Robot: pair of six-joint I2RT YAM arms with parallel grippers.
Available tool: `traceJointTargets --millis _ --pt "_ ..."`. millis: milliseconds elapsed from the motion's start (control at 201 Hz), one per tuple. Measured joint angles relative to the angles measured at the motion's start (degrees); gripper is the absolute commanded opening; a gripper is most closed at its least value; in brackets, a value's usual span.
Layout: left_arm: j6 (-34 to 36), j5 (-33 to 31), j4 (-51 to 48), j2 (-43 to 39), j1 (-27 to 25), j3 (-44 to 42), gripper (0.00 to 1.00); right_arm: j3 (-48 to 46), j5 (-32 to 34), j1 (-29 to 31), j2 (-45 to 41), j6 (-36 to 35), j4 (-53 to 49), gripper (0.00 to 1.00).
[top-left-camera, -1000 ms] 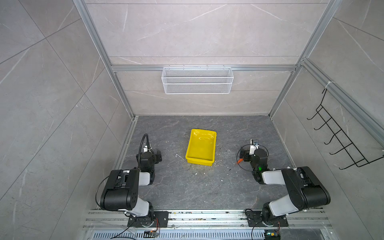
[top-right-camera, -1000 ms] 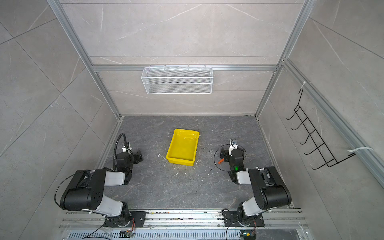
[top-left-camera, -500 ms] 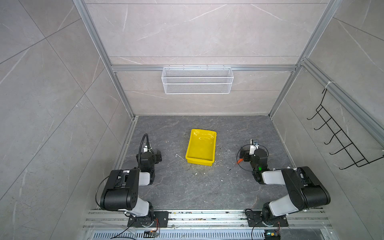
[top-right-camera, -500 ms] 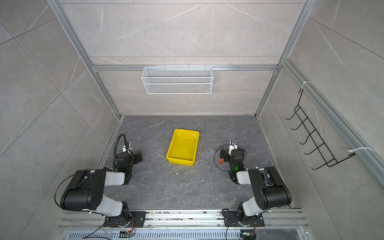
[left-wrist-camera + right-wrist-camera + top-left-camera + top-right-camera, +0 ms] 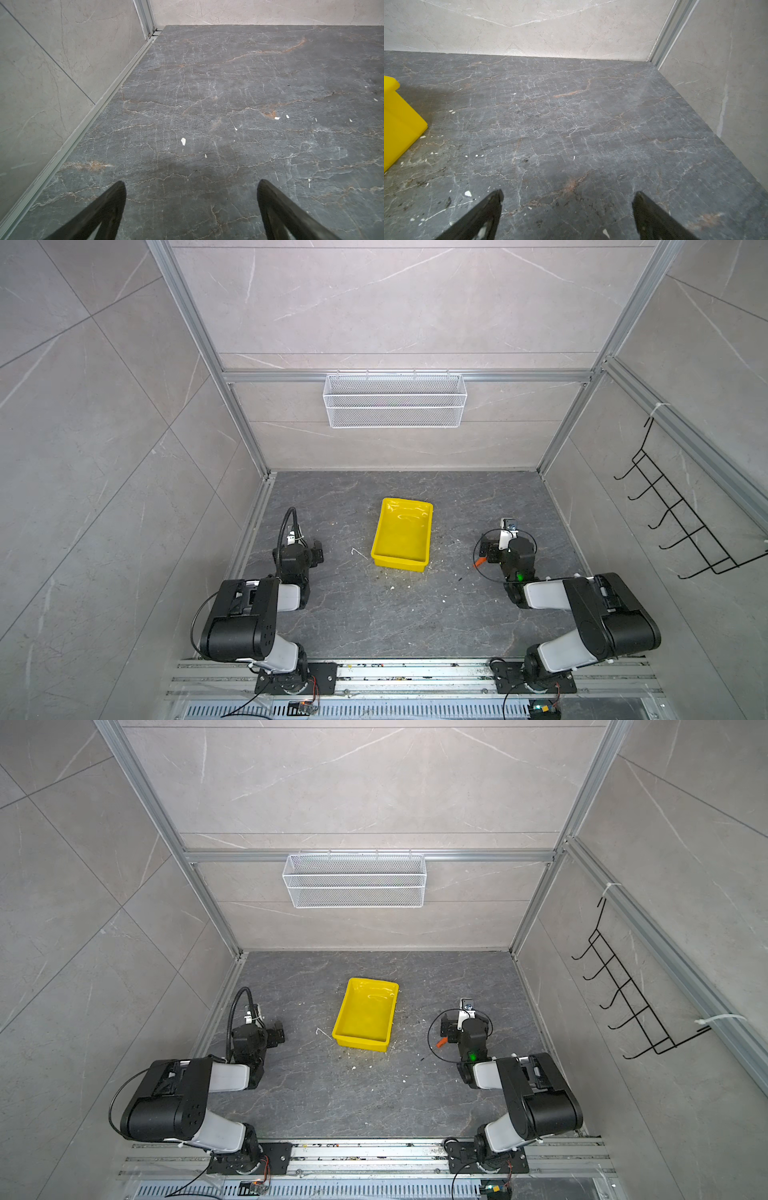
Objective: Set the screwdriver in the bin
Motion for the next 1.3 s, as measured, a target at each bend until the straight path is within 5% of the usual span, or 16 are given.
traceJointTargets --millis 368,478,617,881,1025,1304 --pt "0.07 0.33 -0.13 -0.17 0.00 0.00 1.00 0.00 0.04 0.00 -0.02 0.00 0.02 0.99" --pt "0.07 1.29 -7.17 -5.40 -0.04 0.76 1.00 0.00 1.11 0.00 -2.73 0.26 -2.25 0.99" --pt "-2.03 3.48 -23.82 -16.74 -2.40 9.31 1.00 2.75 4.44 0.00 -14.36 2.75 -15.45 0.99" --pt "-10.88 7.74 -35.50 -30.95 -12.76 13.03 1.00 12.50 7.76 0.04 -34.99 13.60 -38.07 0.99" --pt "-16.15 7.72 -50.51 -32.96 -12.74 15.89 1.00 17.88 19.34 -0.70 -33.64 29.42 -56.24 1.00" --pt "-19.32 8.72 -62.93 -33.51 -12.76 18.01 1.00 20.26 17.31 -0.81 -25.46 34.99 -73.77 0.99"
